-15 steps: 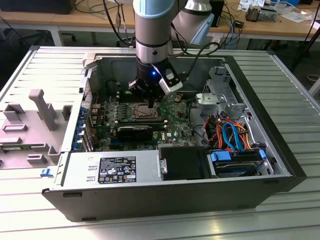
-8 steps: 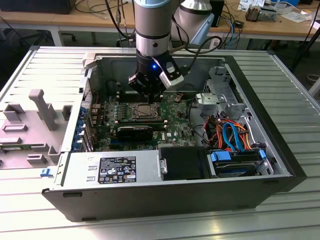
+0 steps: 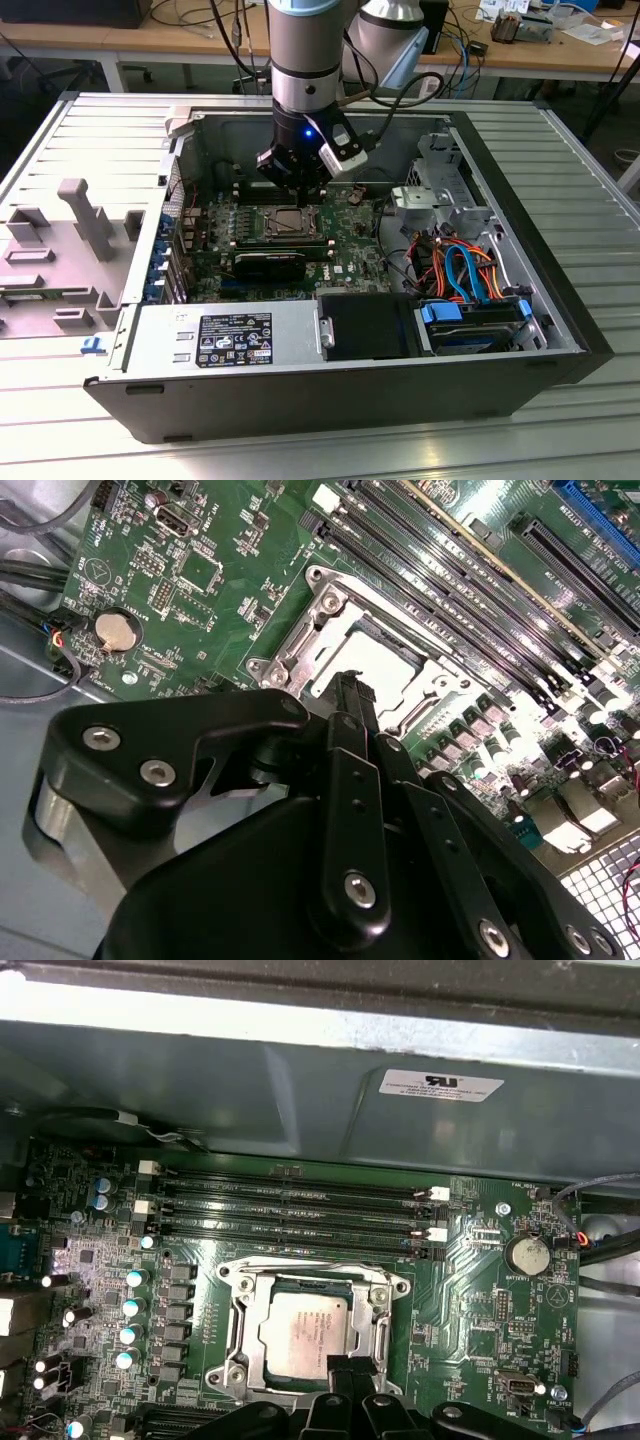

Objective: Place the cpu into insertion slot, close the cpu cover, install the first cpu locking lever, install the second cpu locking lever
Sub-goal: 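Install the second cpu locking lever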

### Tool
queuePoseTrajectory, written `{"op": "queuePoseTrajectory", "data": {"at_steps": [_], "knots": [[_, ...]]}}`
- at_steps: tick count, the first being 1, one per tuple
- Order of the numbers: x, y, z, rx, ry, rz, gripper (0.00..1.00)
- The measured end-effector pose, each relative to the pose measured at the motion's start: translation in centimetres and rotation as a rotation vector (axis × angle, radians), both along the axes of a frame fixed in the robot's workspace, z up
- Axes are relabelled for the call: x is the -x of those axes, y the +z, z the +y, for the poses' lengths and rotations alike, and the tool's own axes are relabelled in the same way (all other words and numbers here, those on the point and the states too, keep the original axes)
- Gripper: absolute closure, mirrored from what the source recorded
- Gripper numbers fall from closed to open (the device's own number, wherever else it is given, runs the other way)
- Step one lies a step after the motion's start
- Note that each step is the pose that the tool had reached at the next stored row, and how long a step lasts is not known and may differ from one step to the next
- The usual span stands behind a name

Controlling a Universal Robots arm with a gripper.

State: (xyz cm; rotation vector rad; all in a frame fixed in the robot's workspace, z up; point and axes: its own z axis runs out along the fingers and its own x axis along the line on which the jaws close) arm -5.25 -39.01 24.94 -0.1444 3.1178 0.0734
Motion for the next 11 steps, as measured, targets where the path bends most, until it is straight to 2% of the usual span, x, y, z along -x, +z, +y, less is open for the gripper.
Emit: {"op": "queuePoseTrajectory", "data": {"at_steps": [5, 7, 11], "knots": [[0.0, 0.00, -0.15, 0.0001, 0.000, 0.0001, 0.89], [-0.1, -0.02, -0.40, 0.0000, 0.000, 0.0000, 0.89], [-0.3, -0.11, -1.20, 0.0000, 0.000, 0.0001, 0.89]]}}
